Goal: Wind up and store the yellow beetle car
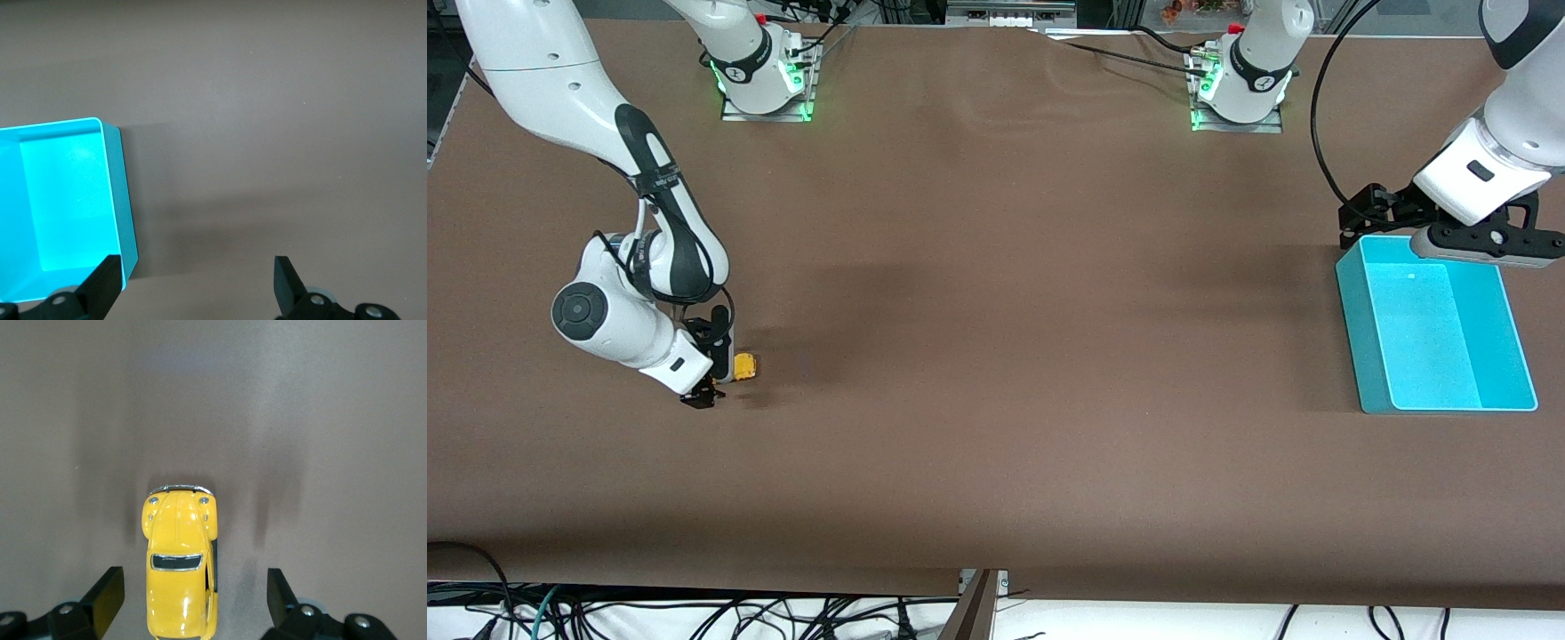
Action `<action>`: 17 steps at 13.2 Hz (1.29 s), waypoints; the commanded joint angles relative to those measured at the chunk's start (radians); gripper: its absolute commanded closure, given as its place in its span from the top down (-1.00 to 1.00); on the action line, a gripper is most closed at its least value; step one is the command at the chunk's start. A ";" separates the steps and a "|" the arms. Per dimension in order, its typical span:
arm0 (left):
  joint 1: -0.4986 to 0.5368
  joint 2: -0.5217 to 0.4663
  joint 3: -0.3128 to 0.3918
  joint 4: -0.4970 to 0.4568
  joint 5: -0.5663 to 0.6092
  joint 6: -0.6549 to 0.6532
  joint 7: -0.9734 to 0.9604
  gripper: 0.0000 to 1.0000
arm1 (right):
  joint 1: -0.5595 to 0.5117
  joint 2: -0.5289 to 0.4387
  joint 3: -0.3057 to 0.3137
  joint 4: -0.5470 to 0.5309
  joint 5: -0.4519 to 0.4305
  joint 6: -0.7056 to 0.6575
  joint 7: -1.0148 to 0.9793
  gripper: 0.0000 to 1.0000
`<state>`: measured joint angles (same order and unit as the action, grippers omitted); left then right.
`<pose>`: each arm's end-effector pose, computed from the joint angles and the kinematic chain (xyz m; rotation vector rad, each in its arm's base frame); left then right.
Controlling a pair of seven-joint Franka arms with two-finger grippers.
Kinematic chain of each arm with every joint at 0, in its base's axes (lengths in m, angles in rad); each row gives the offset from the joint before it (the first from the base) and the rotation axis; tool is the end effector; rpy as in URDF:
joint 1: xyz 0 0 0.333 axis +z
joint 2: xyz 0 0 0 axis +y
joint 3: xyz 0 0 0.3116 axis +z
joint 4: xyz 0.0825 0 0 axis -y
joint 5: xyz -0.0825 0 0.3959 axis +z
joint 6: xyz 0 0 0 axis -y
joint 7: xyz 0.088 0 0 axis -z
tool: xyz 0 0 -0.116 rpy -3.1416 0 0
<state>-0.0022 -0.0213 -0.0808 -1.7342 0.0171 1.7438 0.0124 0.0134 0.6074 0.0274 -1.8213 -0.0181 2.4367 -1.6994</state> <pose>0.5691 -0.0460 0.5586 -3.1199 0.1531 -0.0491 0.6554 0.0258 0.1811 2.0127 2.4075 0.0132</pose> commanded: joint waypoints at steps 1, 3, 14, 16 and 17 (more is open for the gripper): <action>0.007 0.038 0.001 0.058 0.001 -0.032 0.011 1.00 | -0.018 -0.029 0.006 -0.032 0.020 0.015 -0.065 0.66; 0.007 0.040 0.001 0.059 0.000 -0.033 0.011 1.00 | -0.027 -0.028 0.006 -0.035 0.020 0.015 -0.072 0.66; 0.013 0.041 0.006 0.059 -0.006 -0.064 0.008 1.00 | -0.046 -0.026 0.005 -0.035 0.037 0.007 -0.092 -0.53; 0.021 0.050 0.007 0.061 -0.009 -0.064 0.011 1.00 | -0.065 -0.021 0.005 -0.035 0.037 0.007 -0.091 -0.53; 0.021 0.053 0.007 0.061 -0.009 -0.063 0.014 1.00 | -0.079 -0.017 0.005 -0.035 0.037 0.007 -0.092 -0.53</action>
<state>0.0082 0.0100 -0.0719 -1.7055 0.0171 1.7033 0.0124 -0.0322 0.6050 0.0244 -1.8238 0.0026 2.4382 -1.7733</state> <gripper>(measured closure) 0.000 0.590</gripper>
